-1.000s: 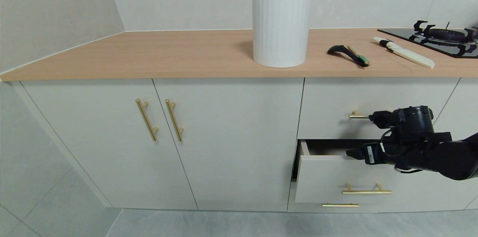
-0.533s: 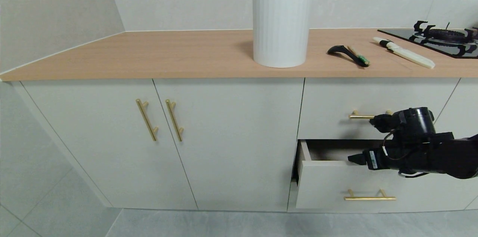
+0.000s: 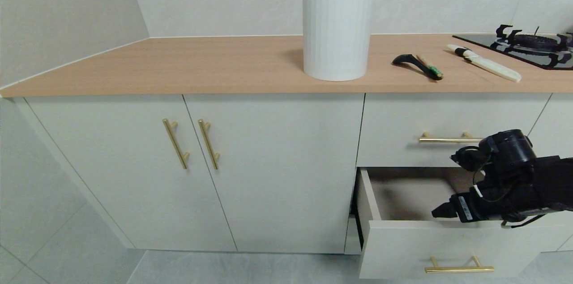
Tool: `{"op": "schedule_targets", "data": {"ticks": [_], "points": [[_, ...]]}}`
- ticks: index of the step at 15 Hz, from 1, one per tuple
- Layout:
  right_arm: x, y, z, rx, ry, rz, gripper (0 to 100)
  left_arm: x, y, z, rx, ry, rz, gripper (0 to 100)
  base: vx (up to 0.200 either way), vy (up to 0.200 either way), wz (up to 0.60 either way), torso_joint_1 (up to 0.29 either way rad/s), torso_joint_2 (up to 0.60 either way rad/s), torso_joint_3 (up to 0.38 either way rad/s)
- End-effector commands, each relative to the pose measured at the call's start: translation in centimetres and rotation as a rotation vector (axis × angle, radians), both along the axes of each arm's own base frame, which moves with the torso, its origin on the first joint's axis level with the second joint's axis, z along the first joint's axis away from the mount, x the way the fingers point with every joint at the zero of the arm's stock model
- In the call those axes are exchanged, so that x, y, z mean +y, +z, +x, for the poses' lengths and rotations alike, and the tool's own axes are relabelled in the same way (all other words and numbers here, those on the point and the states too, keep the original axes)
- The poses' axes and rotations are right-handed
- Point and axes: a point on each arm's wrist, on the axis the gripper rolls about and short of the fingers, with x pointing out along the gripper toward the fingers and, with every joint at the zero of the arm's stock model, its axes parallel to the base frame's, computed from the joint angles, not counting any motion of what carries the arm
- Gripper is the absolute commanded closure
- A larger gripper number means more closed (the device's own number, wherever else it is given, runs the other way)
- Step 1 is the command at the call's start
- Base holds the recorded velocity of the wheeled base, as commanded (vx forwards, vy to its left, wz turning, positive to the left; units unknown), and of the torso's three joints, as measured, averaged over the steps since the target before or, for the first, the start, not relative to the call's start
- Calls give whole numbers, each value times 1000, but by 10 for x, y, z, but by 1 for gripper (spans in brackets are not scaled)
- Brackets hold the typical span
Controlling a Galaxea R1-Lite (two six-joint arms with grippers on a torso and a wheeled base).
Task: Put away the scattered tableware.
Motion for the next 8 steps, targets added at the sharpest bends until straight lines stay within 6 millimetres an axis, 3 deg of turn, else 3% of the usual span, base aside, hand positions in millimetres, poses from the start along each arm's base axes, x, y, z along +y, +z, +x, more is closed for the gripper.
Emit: {"op": "schedule_targets", "data": {"ticks": [1,5,8], "points": [[-1,11,-9,-8,4,-1,0,0,0,0,0,0,0,0,0,0,0,0,0,0],[-2,6,-21,73,22,-22,0,0,0,0,0,0,0,0,0,0,0,0,0,0],[-4,13,-36,102,42,-37,0,0,0,0,-1,0,0,0,0,0,0,0,0,0]]}}
